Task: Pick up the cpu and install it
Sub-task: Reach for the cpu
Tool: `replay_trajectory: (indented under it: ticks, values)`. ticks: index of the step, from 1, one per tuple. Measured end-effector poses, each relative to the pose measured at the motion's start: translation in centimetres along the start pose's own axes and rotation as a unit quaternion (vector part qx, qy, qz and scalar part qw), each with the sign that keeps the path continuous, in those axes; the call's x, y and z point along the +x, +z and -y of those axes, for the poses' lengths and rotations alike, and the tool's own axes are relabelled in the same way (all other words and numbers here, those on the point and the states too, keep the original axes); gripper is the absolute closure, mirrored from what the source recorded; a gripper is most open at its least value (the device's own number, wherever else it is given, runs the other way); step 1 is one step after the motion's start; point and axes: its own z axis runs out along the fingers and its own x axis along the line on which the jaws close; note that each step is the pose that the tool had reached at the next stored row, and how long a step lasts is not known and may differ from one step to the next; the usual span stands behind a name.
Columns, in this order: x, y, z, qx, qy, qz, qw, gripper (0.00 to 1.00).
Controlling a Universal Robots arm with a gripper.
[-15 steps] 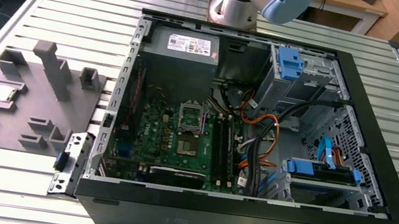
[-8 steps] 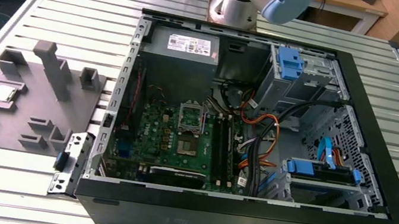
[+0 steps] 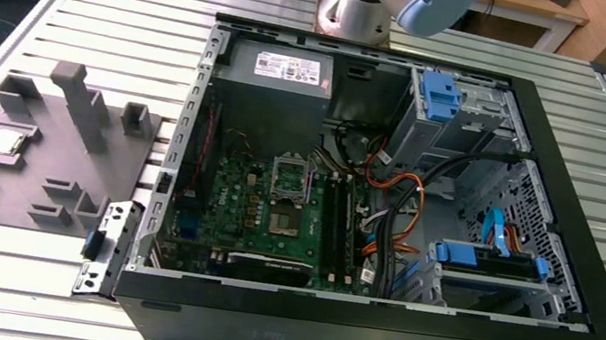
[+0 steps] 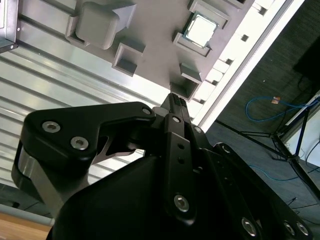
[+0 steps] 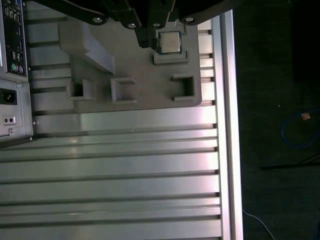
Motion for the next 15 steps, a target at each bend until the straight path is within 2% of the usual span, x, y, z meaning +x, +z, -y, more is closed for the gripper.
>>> replay_trajectory:
  ticks: [15]
  values:
    - [0.84,0.46,0.08,0.0,0.0,0.0,1.0,0.89]
